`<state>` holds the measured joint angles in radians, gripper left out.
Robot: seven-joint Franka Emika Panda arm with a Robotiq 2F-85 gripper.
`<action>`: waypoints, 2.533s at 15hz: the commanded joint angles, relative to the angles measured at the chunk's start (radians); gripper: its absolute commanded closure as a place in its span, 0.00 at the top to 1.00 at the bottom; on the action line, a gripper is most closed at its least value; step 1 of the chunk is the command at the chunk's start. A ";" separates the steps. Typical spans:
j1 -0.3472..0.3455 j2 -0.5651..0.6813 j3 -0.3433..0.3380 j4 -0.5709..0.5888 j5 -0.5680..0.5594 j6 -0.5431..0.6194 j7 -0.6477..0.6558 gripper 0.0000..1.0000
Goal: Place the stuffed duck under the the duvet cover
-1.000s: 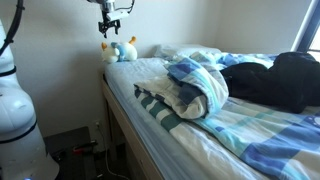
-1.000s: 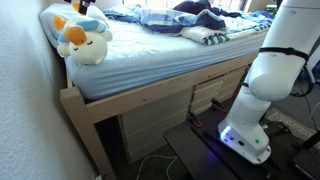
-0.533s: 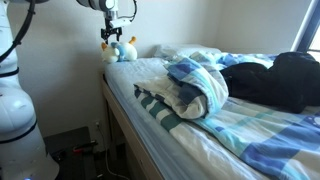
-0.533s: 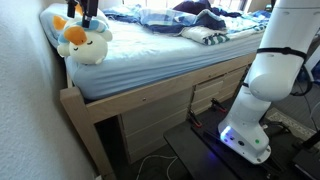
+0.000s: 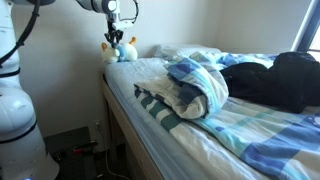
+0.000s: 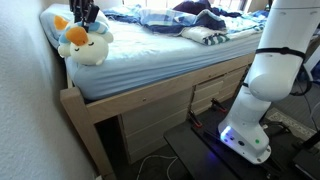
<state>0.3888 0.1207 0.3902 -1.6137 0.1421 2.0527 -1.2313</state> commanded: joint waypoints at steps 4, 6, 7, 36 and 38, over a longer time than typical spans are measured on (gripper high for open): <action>-0.001 -0.079 -0.013 -0.025 -0.140 0.009 0.264 0.00; -0.002 -0.101 -0.014 -0.032 -0.185 0.013 0.385 0.03; -0.002 -0.111 -0.015 -0.036 -0.209 0.013 0.444 0.02; -0.052 -0.295 -0.019 -0.143 -0.720 -0.466 1.024 0.02; -0.063 -0.291 -0.033 -0.157 -0.739 -0.465 1.023 0.02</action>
<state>0.3448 -0.1414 0.3690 -1.7343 -0.5593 1.6007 -0.1928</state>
